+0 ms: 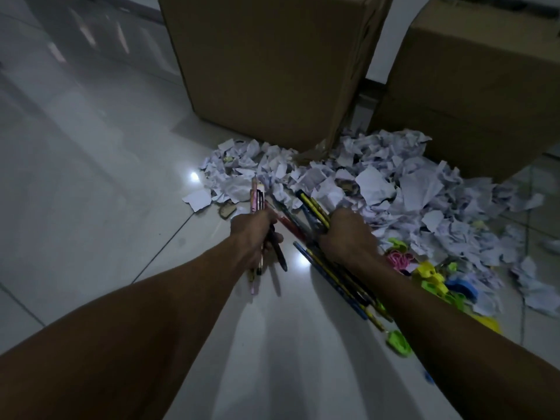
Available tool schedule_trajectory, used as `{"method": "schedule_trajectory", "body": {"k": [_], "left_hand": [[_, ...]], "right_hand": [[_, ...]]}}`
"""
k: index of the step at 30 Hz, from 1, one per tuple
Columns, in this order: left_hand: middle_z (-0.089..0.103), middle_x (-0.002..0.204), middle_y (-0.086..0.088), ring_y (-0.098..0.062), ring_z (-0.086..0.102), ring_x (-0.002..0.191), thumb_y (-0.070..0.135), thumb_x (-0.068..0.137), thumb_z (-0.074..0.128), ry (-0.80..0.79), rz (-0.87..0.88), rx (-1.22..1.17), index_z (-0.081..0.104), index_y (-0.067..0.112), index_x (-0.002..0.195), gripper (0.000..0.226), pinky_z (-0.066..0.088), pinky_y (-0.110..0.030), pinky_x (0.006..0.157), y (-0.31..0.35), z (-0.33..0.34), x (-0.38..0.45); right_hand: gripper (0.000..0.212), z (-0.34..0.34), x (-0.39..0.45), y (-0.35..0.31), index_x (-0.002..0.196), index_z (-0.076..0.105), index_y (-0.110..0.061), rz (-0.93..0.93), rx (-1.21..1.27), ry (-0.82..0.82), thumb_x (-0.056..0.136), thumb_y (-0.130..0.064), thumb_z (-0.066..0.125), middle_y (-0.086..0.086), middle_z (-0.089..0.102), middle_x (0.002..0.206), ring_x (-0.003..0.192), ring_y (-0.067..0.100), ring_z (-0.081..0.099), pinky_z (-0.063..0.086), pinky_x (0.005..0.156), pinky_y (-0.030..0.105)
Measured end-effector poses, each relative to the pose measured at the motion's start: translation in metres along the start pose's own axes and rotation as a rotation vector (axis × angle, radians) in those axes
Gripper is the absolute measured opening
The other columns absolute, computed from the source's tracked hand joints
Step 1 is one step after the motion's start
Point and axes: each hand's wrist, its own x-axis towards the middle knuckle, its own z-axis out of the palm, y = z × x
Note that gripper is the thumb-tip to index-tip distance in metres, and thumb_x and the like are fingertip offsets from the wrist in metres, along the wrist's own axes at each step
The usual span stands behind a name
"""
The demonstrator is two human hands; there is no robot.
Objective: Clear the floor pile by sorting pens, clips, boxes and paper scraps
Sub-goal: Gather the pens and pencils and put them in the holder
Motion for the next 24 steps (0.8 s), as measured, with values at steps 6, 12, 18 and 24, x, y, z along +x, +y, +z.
{"method": "schedule_trajectory", "body": {"k": [6,12,18,24], "left_hand": [[0.049,0.051,-0.007,-0.018,0.045,0.04,0.009,0.084,0.064,0.052,0.055,-0.055,0.055,0.008,0.074,0.013,0.04,-0.026,0.045,0.0,0.001,0.006],[0.062,0.073,-0.003,-0.014,0.058,0.057,0.011,0.07,0.083,0.223,0.132,-0.062,0.065,0.008,0.094,0.03,0.048,-0.022,0.05,0.002,0.015,0.016],[0.07,0.097,-0.01,-0.025,0.067,0.081,0.026,0.073,0.083,0.395,0.096,0.036,0.065,0.004,0.108,0.046,0.058,-0.033,0.072,0.005,0.026,0.029],[0.067,0.086,-0.01,-0.024,0.066,0.073,0.031,0.074,0.08,0.355,0.108,0.059,0.065,0.001,0.102,0.043,0.05,-0.026,0.056,0.01,0.032,0.03]], "right_hand": [[0.042,0.009,0.009,0.0,0.108,0.058,-0.008,0.082,0.03,-0.009,0.076,-0.032,0.07,0.016,0.062,0.113,0.102,0.035,0.062,0.054,0.085,0.046],[0.033,-0.014,0.013,0.003,0.097,0.063,-0.008,0.15,0.346,-0.138,0.069,-0.025,0.068,0.014,0.069,0.089,0.081,0.03,0.068,0.06,0.073,0.044],[0.013,-0.037,0.005,-0.007,0.088,0.065,0.0,0.177,0.689,-0.178,0.083,-0.011,0.07,0.015,0.063,0.071,0.056,0.024,0.059,0.047,0.05,0.026],[0.026,-0.028,0.016,-0.012,0.074,0.07,-0.01,0.094,0.605,-0.093,0.082,-0.034,0.073,0.008,0.072,0.069,0.066,0.025,0.07,0.059,0.07,0.04]]}}
